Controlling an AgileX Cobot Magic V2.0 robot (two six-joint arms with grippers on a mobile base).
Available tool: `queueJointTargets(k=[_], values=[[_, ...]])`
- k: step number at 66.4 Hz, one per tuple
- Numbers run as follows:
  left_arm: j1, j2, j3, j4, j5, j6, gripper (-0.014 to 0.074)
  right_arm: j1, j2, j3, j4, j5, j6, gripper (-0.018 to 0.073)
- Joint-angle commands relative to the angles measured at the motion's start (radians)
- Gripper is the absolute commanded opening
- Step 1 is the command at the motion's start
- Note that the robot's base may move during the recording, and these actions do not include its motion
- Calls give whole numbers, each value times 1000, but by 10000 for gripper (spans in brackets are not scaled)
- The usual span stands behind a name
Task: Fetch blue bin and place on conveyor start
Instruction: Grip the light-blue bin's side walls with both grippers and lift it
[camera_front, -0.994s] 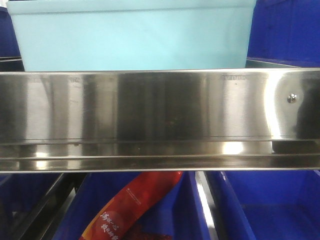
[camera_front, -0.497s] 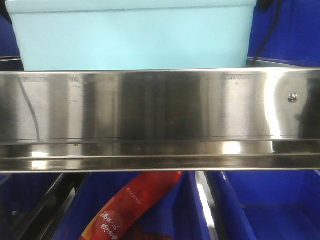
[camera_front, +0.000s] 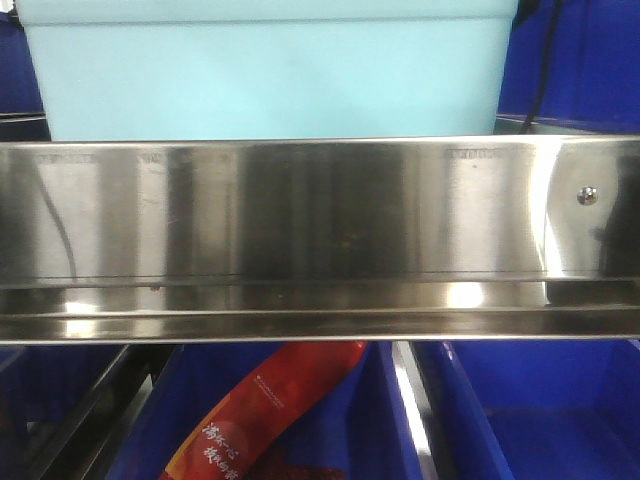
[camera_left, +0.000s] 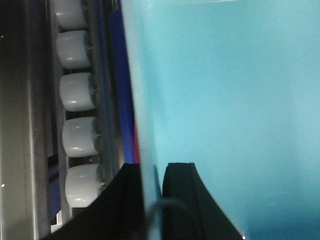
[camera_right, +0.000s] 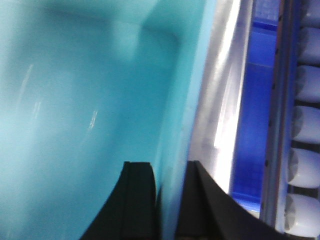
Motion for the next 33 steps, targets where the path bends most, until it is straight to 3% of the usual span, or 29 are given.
queueJointTargets(k=[1, 33], values=[[-1, -8, -6, -4, -24, 7, -111, 2, -15, -7, -6, -5, -16, -153], [-5, -289, -6, -7, 2, 7, -111, 10, -258, -9, -6, 2, -16, -153]])
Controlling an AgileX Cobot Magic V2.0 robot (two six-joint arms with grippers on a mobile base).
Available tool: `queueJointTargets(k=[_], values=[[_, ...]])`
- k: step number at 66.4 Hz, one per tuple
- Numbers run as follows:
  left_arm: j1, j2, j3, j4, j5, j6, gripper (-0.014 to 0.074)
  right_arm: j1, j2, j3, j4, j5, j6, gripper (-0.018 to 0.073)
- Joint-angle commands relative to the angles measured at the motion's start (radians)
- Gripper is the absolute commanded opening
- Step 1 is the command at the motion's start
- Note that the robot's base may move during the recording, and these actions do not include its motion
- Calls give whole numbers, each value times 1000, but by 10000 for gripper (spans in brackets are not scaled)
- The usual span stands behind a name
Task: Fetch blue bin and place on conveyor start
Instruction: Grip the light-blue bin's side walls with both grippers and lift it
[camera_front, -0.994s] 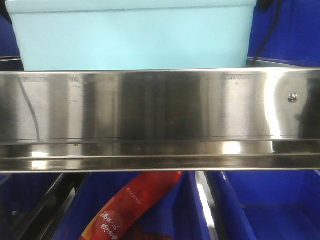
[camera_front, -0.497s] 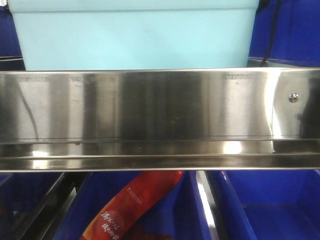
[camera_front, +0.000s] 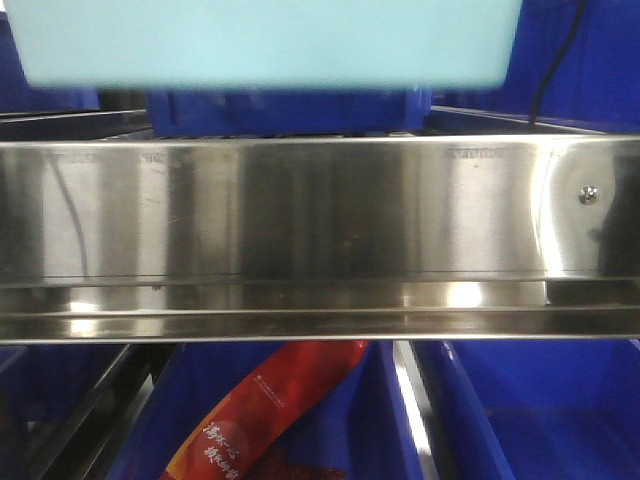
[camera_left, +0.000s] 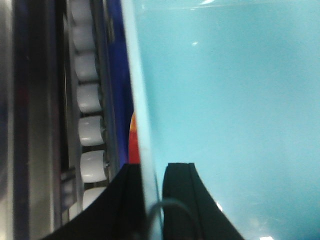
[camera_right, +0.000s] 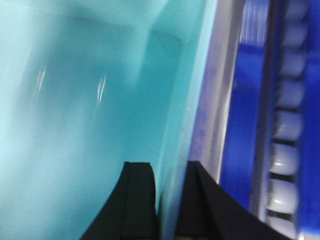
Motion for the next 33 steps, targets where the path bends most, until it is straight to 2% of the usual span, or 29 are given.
queueJointTargets(k=[1, 17, 33], values=[[-5, -101, -8, 3, -13, 7, -111, 7, -88, -9, -19, -11, -19, -153], [-55, -246, -2, 6, 21, 7, -111, 51, -229, -9, -21, 37, -19, -153], [-116, -297, -1, 6, 21, 7, -111, 108, -300, -9, -24, 37, -19, -153]])
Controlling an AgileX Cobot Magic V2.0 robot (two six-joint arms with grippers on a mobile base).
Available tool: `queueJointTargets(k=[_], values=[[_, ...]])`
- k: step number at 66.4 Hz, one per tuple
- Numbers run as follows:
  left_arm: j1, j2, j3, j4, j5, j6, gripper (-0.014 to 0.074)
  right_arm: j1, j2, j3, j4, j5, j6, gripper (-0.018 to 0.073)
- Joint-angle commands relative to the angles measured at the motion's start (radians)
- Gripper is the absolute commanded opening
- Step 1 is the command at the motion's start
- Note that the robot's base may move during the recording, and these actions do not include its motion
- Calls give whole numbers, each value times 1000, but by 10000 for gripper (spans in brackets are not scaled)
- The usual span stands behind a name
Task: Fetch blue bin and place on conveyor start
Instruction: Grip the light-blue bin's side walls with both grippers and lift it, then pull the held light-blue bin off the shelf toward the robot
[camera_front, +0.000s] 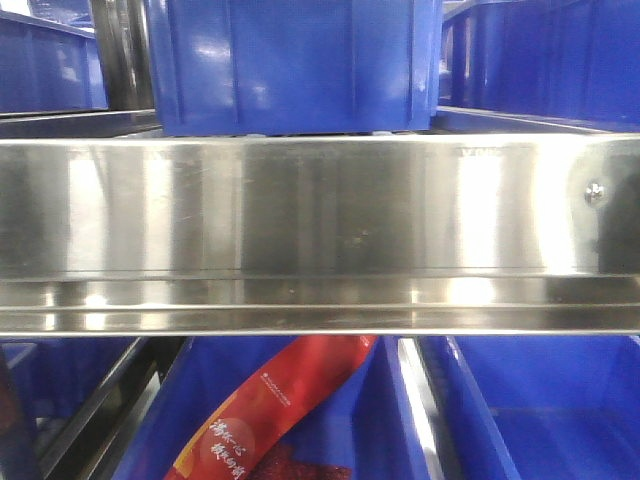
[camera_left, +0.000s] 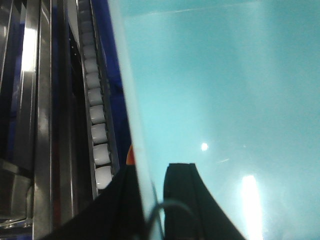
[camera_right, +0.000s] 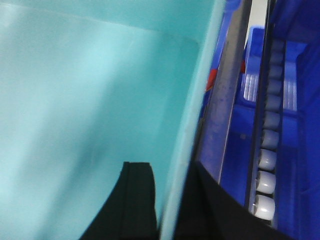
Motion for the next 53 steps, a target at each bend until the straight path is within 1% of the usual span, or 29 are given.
queueJointTargets(k=[1, 12, 39, 51, 53], values=[[-18, -27, -5, -26, -33, 12, -111, 18, -33, -7, 4, -23, -27, -153], [-18, -25, -5, -14, -33, 12, -111, 19, -41, -7, -17, -23, -27, -153], [-18, -25, -5, -14, -33, 12, -111, 19, -41, -7, -17, -23, -27, -153], [-18, -25, -5, -14, -33, 12, -111, 19, -41, -7, -17, -78, -27, -153], [-18, -25, -5, -14, -48, 12, -111, 19, -41, -7, -17, -87, -27, -153]])
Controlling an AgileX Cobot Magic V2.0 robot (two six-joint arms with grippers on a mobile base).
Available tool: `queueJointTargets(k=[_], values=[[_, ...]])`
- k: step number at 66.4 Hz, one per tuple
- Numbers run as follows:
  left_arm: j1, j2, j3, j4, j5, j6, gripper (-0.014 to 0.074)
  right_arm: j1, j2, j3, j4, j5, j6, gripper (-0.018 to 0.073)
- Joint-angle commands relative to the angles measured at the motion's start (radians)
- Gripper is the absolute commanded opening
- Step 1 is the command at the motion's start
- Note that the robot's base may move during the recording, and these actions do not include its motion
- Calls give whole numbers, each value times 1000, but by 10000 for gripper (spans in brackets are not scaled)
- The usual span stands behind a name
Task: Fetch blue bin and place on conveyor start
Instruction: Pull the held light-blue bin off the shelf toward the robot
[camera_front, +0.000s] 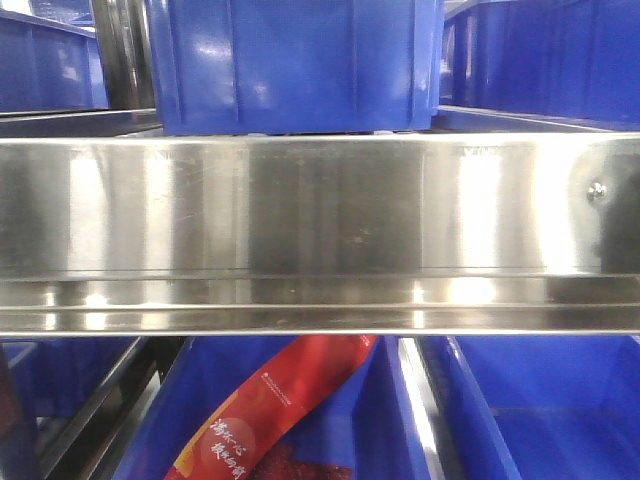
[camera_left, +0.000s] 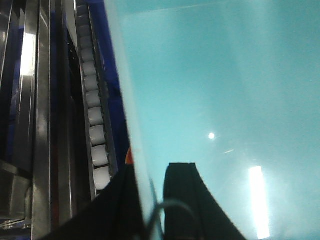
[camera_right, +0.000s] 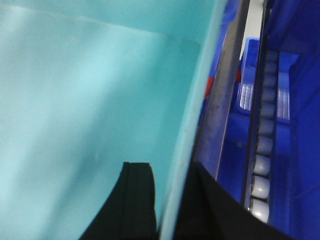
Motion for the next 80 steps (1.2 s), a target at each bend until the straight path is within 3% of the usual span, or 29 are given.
queueJointTargets(k=[1, 21, 80], values=[[-11, -11, -5, -21, -57, 14, -111, 4, -16, -7, 7, -82, -31, -153], [-11, -11, -5, -21, -147, 14, -111, 4, -16, -7, 7, -167, -31, -153], [-11, -11, -5, -21, -427, 14, -111, 4, -16, -7, 7, -226, -31, -153]])
